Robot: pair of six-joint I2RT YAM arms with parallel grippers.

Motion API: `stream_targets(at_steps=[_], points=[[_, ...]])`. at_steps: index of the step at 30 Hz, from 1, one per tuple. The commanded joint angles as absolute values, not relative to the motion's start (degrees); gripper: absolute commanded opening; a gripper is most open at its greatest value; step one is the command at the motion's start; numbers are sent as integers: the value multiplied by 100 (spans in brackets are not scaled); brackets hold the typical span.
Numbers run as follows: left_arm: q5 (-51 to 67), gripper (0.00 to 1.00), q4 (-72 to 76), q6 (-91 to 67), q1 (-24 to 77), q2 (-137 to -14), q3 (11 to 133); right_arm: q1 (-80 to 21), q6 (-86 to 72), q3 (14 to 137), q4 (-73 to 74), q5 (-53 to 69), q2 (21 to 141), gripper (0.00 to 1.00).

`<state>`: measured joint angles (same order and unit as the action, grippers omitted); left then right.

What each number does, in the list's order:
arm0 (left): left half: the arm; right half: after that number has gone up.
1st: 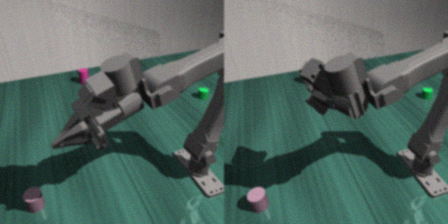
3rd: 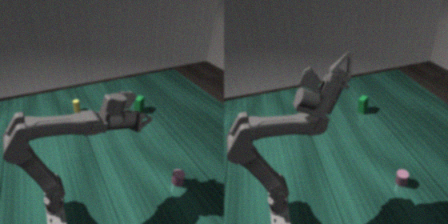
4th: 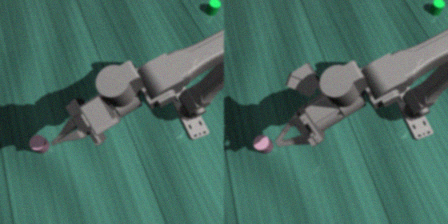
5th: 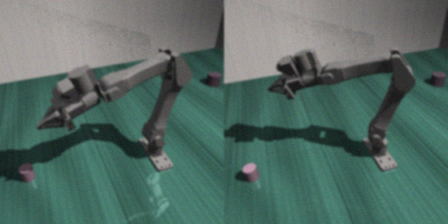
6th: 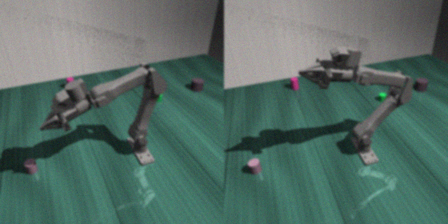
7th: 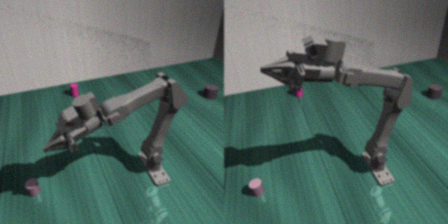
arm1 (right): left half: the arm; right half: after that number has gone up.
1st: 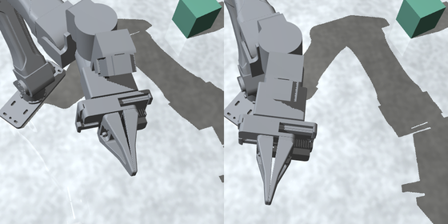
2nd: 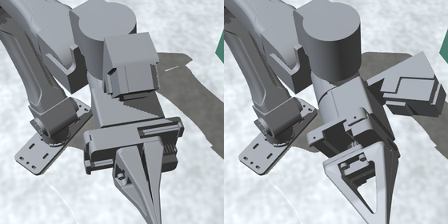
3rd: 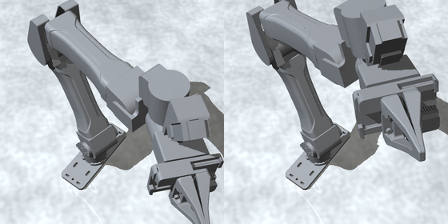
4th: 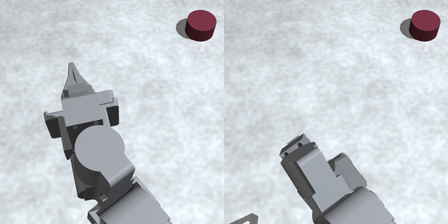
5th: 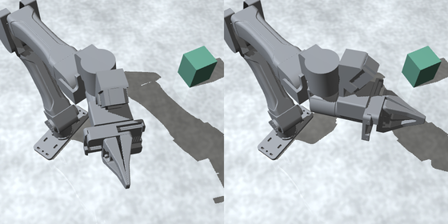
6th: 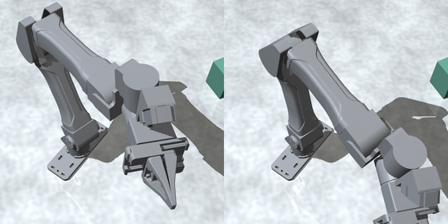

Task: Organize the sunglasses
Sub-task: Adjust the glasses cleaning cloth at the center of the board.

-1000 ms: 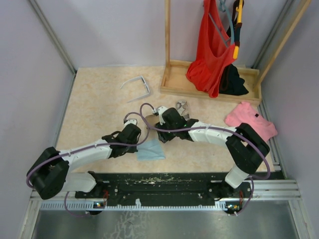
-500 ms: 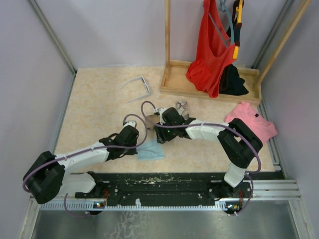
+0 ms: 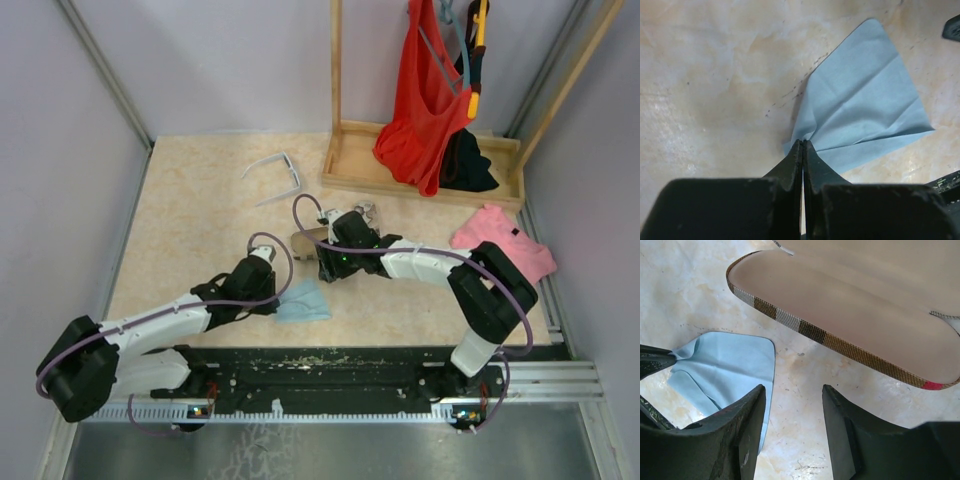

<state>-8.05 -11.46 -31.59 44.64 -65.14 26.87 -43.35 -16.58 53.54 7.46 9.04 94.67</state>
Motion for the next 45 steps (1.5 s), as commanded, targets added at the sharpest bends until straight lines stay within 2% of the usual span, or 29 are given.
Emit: stream_targets(at_steps=[1, 15, 28, 45], points=[[-727, 1, -1431, -3446, 4493, -6335, 2511, -4324, -1629, 5532, 715, 904, 9295, 49], [-922, 1, -1970, -4115, 4515, -6513, 2456, -4333, -1141, 5981, 906, 1691, 9802, 50], [-1535, 1, -2507, -4719, 4548, -6362, 2518, -4370, 429, 6374, 743, 2337, 10340, 59], [-1512, 1, -2433, -4650, 4549, -6232, 2504, -5194, 376, 7134, 1238, 1158, 11004, 61]])
